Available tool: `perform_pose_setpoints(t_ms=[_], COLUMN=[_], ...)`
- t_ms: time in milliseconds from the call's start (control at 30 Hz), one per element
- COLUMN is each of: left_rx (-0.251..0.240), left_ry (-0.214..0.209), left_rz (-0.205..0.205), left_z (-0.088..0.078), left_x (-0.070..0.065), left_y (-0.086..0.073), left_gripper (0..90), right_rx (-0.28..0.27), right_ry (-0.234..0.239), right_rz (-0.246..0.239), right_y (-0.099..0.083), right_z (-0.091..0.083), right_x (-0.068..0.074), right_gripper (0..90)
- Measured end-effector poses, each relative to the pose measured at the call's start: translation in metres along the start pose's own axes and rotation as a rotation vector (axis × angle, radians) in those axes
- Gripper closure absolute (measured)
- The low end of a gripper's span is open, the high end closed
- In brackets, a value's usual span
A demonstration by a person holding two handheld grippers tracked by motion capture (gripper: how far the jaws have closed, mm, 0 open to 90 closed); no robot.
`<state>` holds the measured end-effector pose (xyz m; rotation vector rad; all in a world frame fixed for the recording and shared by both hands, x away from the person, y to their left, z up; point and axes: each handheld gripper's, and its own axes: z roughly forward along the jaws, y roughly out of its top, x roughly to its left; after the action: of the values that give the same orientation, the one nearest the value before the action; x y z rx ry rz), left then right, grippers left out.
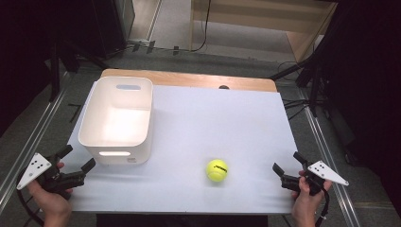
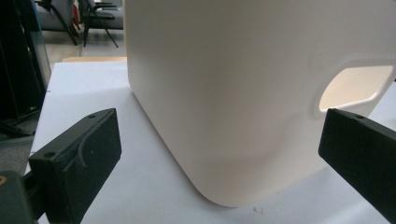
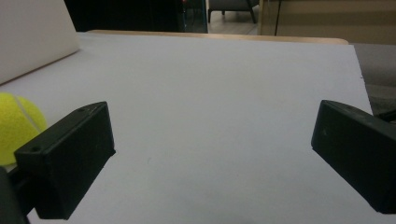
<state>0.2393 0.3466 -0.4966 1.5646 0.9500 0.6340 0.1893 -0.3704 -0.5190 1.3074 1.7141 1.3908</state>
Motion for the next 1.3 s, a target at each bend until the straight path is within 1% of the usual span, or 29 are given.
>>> perform_pose_setpoints(t_ms=[100, 133, 267, 300, 433, 500, 600, 667, 733, 767, 833, 867, 933, 1000, 1067, 1100, 1167, 1200, 1233, 1300], left_rx=[0.001, -0.006, 0.000, 0.001, -0.001, -0.002, 0.002, 0.006, 0.007, 0.006, 0.007, 0.007, 0.007, 0.010, 0.011, 0.012, 0.012, 0.013, 0.012, 0.014], left_ry=[0.000, -0.002, -0.001, -0.003, 0.000, -0.001, 0.000, -0.004, -0.004, -0.003, -0.003, -0.003, -0.004, -0.002, -0.002, -0.001, -0.001, 0.000, 0.000, 0.001], left_rz=[0.000, -0.006, 0.006, 0.013, 0.012, 0.011, 0.017, 0.024, 0.025, 0.026, 0.026, 0.026, 0.028, 0.030, 0.030, 0.032, 0.032, 0.033, 0.033, 0.036], left_z=[0.000, 0.000, 0.000, 0.000, -0.001, -0.001, 0.000, 0.000, 0.000, 0.000, 0.001, 0.001, 0.001, 0.001, 0.001, 0.001, 0.001, 0.001, 0.001, 0.001], left_x=[0.000, 0.000, -0.001, -0.002, -0.002, -0.002, -0.003, -0.003, -0.003, -0.003, -0.003, -0.003, -0.003, -0.004, -0.004, -0.004, -0.004, -0.004, -0.004, -0.004], left_y=[0.000, 0.000, 0.000, 0.000, -0.001, -0.001, -0.001, -0.001, -0.001, -0.001, -0.001, -0.001, -0.001, -0.001, -0.001, -0.001, -0.001, -0.001, -0.001, -0.001], left_gripper=[0.0, 0.0, 0.0, 0.0, 0.0, 0.0, 0.0, 0.0, 0.0, 0.0, 0.0, 0.0, 0.0, 0.0, 0.0, 0.0, 0.0, 0.0, 0.0, 0.0], right_rx=[0.003, 0.000, 0.002, -0.001, -0.001, 0.002, 0.017, 0.025, 0.041, 0.041, 0.062, 0.062, 0.076, 0.090, 0.098, 0.111, 0.115, 0.128, 0.143, 0.158], right_ry=[0.000, 0.003, 0.010, 0.013, 0.018, 0.025, 0.049, 0.064, 0.088, 0.088, 0.116, 0.116, 0.124, 0.143, 0.156, 0.166, 0.169, 0.175, 0.193, 0.208], right_rz=[0.002, -0.008, 0.006, 0.004, -0.010, -0.008, -0.047, -0.063, -0.072, -0.072, -0.091, -0.091, -0.106, -0.122, -0.132, -0.139, -0.142, -0.146, -0.160, -0.169], right_y=[0.000, 0.001, 0.002, 0.003, 0.007, 0.008, 0.016, 0.020, 0.024, 0.024, 0.030, 0.030, 0.033, 0.040, 0.043, 0.045, 0.046, 0.048, 0.051, 0.054], right_z=[-0.001, -0.001, -0.002, -0.003, -0.004, -0.004, -0.003, -0.003, -0.001, -0.001, 0.001, 0.001, 0.003, 0.006, 0.007, 0.008, 0.009, 0.011, 0.014, 0.016], right_x=[0.001, 0.000, 0.000, -0.001, 0.000, 0.001, 0.008, 0.011, 0.015, 0.015, 0.021, 0.021, 0.026, 0.031, 0.033, 0.035, 0.036, 0.038, 0.041, 0.044], right_gripper=[0.0, 0.0, 0.0, 0.0, 0.0, 0.0, 0.0, 0.0, 0.0, 0.0, 0.0, 0.0, 0.0, 0.0, 0.0, 0.0, 0.0, 0.0, 0.0, 0.0])
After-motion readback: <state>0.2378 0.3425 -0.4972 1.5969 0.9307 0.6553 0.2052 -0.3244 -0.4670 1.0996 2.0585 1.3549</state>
